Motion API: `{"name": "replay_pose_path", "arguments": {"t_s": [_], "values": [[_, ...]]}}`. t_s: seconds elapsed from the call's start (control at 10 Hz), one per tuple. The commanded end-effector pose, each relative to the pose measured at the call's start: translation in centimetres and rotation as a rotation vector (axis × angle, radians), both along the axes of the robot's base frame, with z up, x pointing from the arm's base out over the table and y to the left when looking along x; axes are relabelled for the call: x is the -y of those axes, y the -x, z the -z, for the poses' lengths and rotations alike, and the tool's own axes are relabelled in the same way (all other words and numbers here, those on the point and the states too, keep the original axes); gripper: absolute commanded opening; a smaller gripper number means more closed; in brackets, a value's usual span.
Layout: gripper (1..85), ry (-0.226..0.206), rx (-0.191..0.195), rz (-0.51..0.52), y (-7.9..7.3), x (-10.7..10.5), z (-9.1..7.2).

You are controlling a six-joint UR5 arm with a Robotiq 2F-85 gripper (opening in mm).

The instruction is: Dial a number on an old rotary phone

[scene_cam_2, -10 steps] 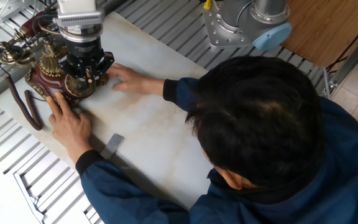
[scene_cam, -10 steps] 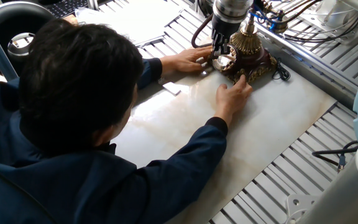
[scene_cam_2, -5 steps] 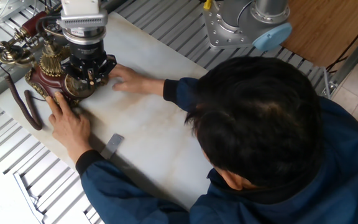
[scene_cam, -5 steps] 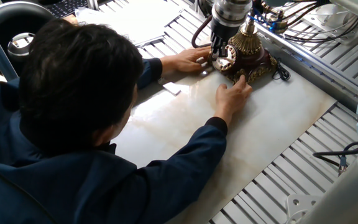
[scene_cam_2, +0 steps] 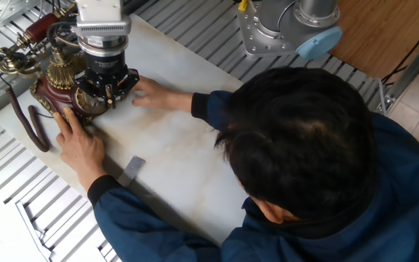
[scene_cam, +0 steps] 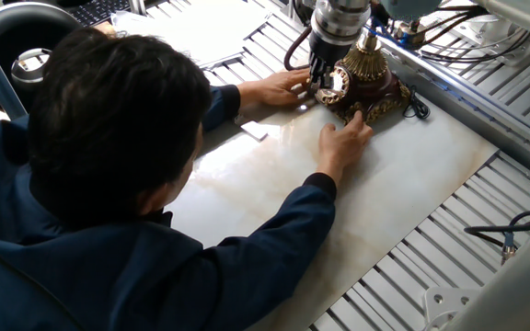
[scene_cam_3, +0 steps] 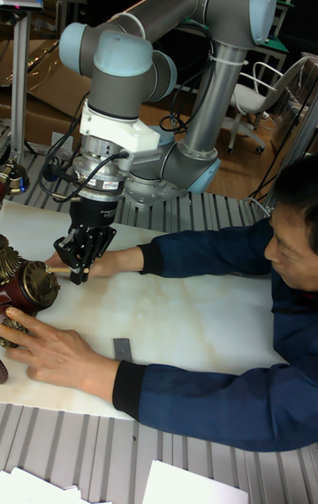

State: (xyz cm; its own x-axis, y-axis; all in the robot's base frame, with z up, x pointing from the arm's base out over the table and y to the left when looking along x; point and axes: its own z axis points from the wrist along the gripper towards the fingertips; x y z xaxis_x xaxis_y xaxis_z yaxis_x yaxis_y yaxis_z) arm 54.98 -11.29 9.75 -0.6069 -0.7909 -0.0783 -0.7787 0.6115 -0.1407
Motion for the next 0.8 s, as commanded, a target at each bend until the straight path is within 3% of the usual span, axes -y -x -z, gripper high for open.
{"name": "replay_pose_path", "arguments": {"t_s": [0.0,0.7], "values": [[2.0,-0.005,0.028,0.007,-0.6,-0.2,0.0],[2.0,0.0,0.098,0.021,-2.3,-1.2,0.8]]}}
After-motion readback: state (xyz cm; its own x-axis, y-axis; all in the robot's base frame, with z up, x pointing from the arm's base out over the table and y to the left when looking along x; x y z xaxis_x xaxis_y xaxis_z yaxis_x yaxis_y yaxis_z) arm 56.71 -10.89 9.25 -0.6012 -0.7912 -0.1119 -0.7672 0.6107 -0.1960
